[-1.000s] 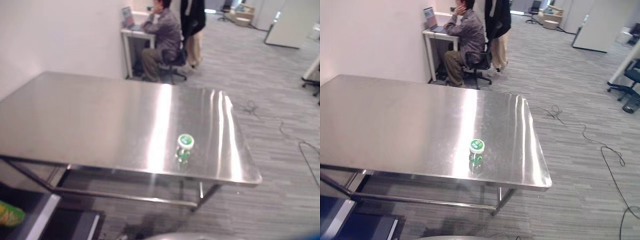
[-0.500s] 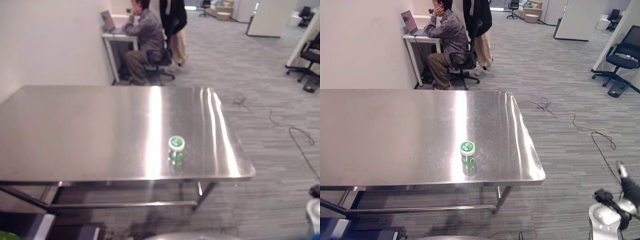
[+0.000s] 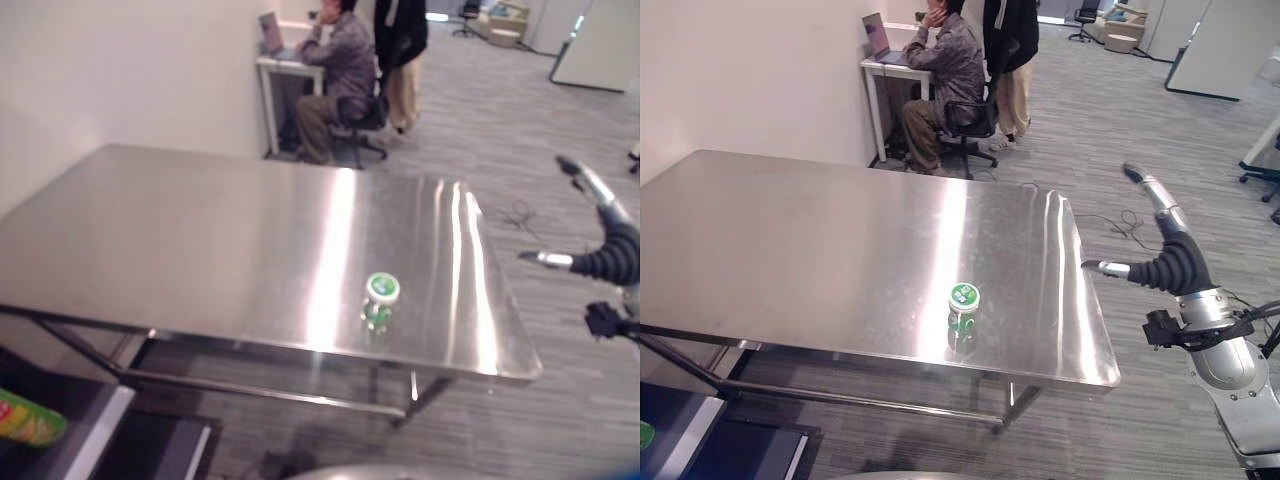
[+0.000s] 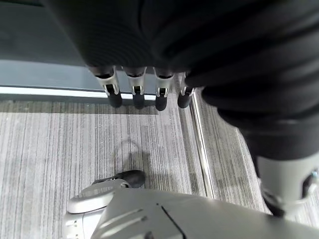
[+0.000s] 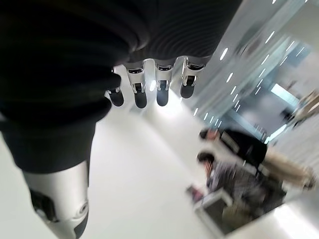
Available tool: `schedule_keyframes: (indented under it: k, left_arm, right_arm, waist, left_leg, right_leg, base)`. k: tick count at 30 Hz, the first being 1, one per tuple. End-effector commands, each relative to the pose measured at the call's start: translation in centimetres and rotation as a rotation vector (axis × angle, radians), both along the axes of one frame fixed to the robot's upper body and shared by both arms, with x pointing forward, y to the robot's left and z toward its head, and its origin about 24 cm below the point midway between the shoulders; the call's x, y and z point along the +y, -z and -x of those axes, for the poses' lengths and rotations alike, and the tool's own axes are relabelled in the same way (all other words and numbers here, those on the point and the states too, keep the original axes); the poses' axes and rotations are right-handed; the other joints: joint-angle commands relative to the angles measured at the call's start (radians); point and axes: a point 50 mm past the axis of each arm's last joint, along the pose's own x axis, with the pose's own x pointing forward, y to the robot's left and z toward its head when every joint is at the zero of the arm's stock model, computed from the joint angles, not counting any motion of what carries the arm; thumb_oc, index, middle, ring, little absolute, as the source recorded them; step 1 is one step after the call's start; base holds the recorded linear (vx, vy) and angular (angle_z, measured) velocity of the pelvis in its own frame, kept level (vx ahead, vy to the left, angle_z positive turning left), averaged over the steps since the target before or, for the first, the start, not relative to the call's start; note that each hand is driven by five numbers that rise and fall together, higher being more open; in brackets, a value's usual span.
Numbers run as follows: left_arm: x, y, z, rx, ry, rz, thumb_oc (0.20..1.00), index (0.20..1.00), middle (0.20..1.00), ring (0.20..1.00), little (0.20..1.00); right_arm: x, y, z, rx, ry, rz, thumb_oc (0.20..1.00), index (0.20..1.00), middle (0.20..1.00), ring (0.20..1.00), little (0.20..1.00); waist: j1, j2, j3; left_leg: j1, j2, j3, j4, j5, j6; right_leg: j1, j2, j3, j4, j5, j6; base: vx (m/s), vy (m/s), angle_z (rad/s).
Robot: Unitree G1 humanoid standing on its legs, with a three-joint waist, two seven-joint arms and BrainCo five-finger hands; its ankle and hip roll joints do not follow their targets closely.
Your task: Put the goods on the table back onto the shelves and tidy them up.
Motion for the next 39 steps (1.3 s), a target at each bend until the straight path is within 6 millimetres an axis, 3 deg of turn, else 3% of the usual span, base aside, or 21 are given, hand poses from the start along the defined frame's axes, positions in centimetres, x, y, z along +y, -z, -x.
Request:
schedule_keyframes:
  k: [1,13,29,39]
  left_arm:
    - [-0.3,0.2,-0.8,0.009,0.046,0.029,1.000,1.000,1.000,1.000,1.000]
    - [0.0,0.0,-1.6,-0.015,0.054,0.026,1.000,1.000,1.000,1.000,1.000]
    - [0.4,-0.2,-2.4,-0.027,0.084,-0.012,1.000,1.000,1.000,1.000,1.000]
    - [0.8,-0.3,-3.0,-0.042,0.080,-0.050,1.000,1.000,1.000,1.000,1.000]
  right_arm:
    - [1.4,-2.7,0.0,-0.012,-0.185,-0.021,1.000,1.000,1.000,1.000,1.000]
    - [3.4,0.5,-2.5,0.188,-0.251,0.098,1.000,1.000,1.000,1.000,1.000]
    - [6.5,3.0,-4.6,0.223,-0.285,0.162,1.000,1.000,1.000,1.000,1.000]
    - [7.3,5.2,-6.7,0.185,-0.150,0.257,1.000,1.000,1.000,1.000,1.000]
  waist:
    - [0.062,0.014,0.009]
    - [0.100,0.019,0.008]
    - [0.144,0.018,0.017]
    - [0.169,0.005,0.028]
  left_leg:
    - [0.031,0.044,-0.070,0.009,-0.095,-0.032]
    - [0.006,0.038,-0.102,0.009,-0.079,-0.038]
    - [-0.012,0.014,-0.136,0.009,-0.075,-0.028]
    - [-0.017,0.011,-0.152,0.009,-0.076,-0.022]
  right_leg:
    - [-0.102,-0.117,-0.038,0.008,0.130,0.104]
    - [-0.087,-0.130,-0.084,0.008,0.126,0.101]
    - [-0.072,-0.150,-0.124,0.008,0.124,0.101]
    - [-0.063,-0.152,-0.138,0.008,0.118,0.098]
  base:
    - [0.00,0.000,0.00]
    - [0.00,-0.002,0.10]
    - [0.00,0.007,0.11]
    - [0.01,0.001,0.04]
